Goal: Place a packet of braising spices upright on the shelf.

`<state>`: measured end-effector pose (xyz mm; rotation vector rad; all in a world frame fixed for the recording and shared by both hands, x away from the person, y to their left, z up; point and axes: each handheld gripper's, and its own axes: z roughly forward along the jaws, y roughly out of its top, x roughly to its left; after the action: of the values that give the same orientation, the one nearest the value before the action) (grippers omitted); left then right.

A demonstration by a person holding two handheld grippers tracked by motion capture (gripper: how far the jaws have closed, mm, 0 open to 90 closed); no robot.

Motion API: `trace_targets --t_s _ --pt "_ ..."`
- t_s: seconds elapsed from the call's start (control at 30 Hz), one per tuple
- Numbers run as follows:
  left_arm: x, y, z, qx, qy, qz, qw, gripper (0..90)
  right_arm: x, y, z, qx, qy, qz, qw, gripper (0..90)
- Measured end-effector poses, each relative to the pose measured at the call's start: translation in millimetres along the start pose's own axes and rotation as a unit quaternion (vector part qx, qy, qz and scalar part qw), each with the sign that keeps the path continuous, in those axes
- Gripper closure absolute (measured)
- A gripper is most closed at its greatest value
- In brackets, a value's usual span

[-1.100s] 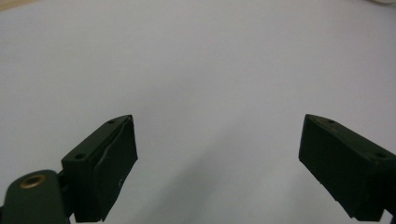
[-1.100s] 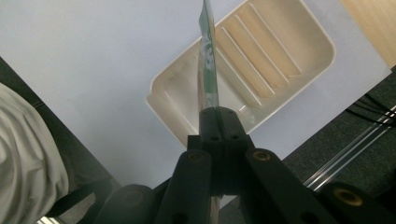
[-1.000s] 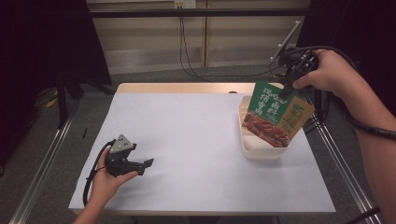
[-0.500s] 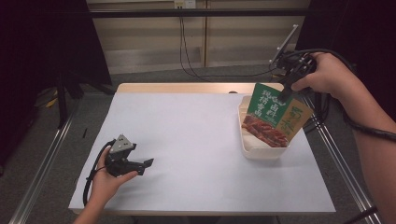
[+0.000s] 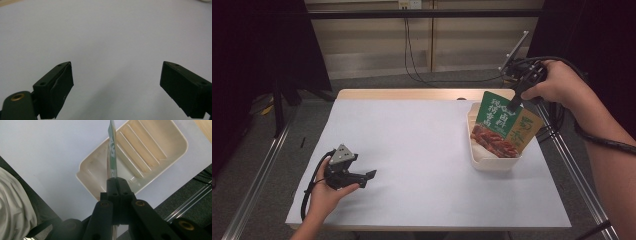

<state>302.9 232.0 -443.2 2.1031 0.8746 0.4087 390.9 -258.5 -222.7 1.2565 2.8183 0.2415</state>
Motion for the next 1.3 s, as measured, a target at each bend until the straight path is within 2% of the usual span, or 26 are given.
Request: trace_targets --t_s 0.3,0.33,0.4,0.53,0.8,0.97,1.0,1.17,1.3 --pt "0.0 -0.2 0.0 -0.001 -0.004 0.000 1.0000 11.3 -1.2 0.0 8.5 0.003 0.005 0.008 1.0000 90.0" --pt "0.0 -0.3 -0.1 -0.001 -0.004 0.001 1.0000 11.3 -2.1 0.0 9.1 0.004 0.004 0.002 1.0000 90.0" --pt "0.0 -0.1 -0.6 0.001 -0.001 0.001 1.0000 11.3 -2.2 -0.2 10.4 0.005 0.004 0.010 0.9999 90.0" --pt "0.0 -0.1 -0.1 0.000 0.001 0.001 1.0000 11.3 -3.4 -1.0 11.4 0.007 0.004 0.009 0.9999 90.0" --pt "-0.4 -0.5 -0.2 0.006 -0.002 0.007 1.0000 11.3 -4.6 -2.8 7.9 -0.008 0.009 0.019 0.9997 88.9" --pt "-1.0 -0.9 -1.6 0.000 0.000 0.001 1.0000 11.4 -3.8 -1.4 7.5 -0.017 0.008 0.021 0.9996 81.8" --pt "-2.0 -1.1 -1.5 -0.002 -0.001 -0.005 1.0000 11.3 -2.6 -1.0 7.8 -0.015 0.009 0.019 0.9997 79.4" --pt "-1.7 -1.2 -2.0 0.000 -0.002 -0.002 1.0000 11.3 -2.4 0.8 5.7 -0.013 -0.001 0.021 0.9997 65.4" --pt "-1.0 -1.4 -3.0 0.002 0.000 0.000 1.0000 11.3 -1.7 1.7 5.9 -0.017 0.003 0.024 0.9996 59.5"
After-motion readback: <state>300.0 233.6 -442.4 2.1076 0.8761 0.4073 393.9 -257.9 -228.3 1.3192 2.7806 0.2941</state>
